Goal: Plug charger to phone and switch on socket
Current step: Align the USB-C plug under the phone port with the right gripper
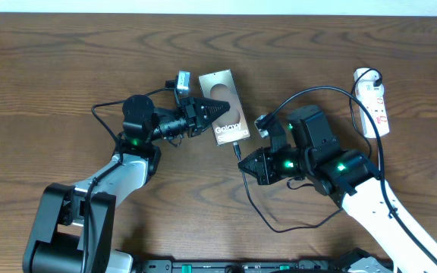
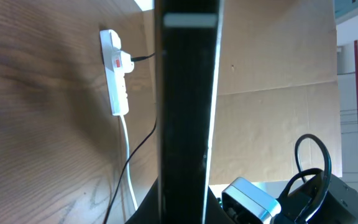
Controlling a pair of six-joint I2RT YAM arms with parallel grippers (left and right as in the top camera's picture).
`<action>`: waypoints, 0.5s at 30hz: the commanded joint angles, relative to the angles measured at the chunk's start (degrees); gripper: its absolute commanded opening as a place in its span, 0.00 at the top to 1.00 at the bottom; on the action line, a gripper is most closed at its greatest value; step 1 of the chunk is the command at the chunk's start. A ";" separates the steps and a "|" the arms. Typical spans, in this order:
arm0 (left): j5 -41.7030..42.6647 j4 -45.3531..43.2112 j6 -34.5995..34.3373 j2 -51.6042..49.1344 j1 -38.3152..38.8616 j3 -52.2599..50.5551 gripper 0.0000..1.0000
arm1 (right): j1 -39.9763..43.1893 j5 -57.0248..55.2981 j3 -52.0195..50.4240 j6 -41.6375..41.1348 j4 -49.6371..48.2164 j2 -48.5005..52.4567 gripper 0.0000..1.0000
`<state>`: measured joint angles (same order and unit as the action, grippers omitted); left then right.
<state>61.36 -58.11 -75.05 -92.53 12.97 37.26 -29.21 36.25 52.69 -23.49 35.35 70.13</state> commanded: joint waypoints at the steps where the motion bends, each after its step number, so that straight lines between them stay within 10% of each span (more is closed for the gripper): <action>1: 0.94 -0.96 -0.72 0.76 0.07 1.33 0.93 | -0.52 0.13 0.17 -0.09 0.20 -0.09 0.99; 15: 1.22 -0.96 -0.66 0.76 0.09 1.33 0.93 | -0.50 0.07 0.17 -0.07 -2.29 -0.09 0.99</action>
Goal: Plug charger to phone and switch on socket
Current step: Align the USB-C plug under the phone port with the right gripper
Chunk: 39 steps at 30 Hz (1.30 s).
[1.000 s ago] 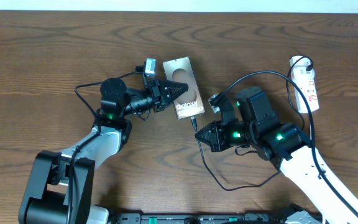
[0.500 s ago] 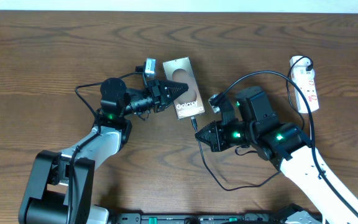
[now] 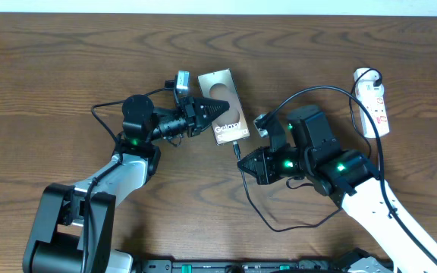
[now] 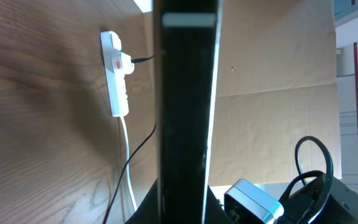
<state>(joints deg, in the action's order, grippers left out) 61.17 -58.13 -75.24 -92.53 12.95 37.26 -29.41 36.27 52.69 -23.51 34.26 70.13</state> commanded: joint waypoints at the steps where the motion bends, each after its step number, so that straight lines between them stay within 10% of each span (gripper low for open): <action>1: 1.42 -0.94 -0.46 0.76 0.11 1.33 0.93 | -0.31 0.04 0.17 -0.02 -1.73 -0.09 0.99; 39: 1.40 -0.94 1.09 0.76 0.11 1.33 0.92 | -0.33 0.11 0.15 -0.02 1.11 0.28 0.99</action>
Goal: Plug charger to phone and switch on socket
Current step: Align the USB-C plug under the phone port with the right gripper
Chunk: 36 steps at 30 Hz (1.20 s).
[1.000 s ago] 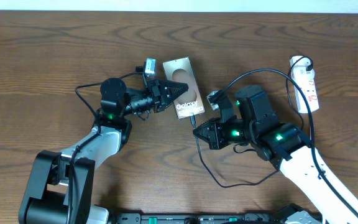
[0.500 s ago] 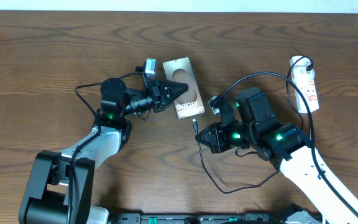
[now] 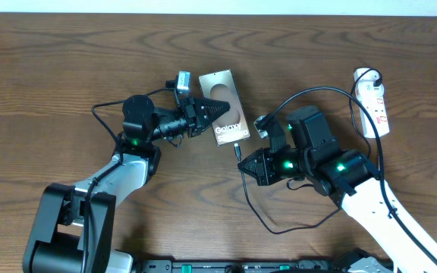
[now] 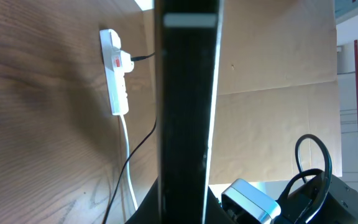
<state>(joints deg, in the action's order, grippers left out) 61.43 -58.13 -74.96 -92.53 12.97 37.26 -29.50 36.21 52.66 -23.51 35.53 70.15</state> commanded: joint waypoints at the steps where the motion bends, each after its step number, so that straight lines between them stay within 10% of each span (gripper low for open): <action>1: 1.14 -0.94 0.81 0.76 0.09 1.33 0.92 | -0.24 0.17 0.17 -0.02 -0.15 0.26 0.99; 36: 0.87 -0.94 0.94 0.76 0.09 1.33 0.93 | -1.16 0.59 0.15 -1.38 -0.83 0.37 0.99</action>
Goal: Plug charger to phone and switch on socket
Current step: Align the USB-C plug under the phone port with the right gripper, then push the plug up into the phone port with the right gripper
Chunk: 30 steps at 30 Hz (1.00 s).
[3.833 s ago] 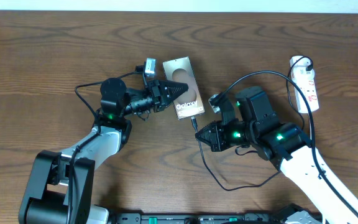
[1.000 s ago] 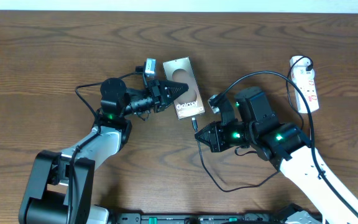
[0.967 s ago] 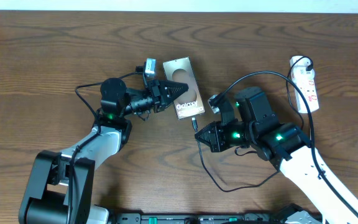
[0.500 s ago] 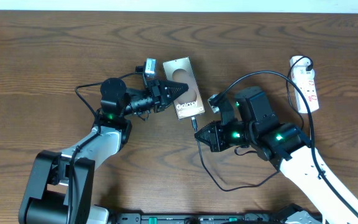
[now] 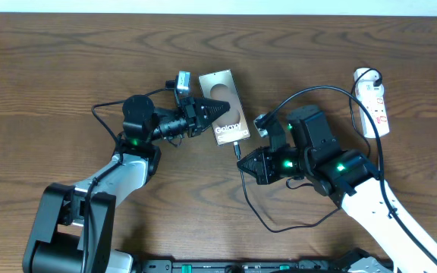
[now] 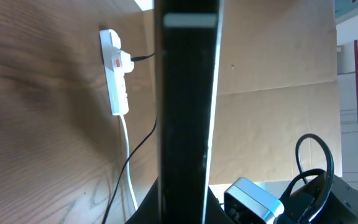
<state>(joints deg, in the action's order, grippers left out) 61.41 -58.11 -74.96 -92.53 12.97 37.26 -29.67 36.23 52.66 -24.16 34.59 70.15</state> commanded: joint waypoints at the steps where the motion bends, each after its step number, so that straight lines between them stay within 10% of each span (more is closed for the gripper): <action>1: 0.90 -0.96 0.94 0.76 0.09 1.33 0.93 | -1.25 0.55 0.15 -0.72 0.13 0.37 0.99; 30: 2.64 -0.98 1.05 0.76 0.09 1.33 0.93 | -1.51 -1.81 0.15 -1.11 0.24 0.37 0.99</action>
<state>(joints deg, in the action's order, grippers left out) 62.85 -58.13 -74.94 -92.53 12.97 37.26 -30.85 34.70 52.66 -24.91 35.22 70.15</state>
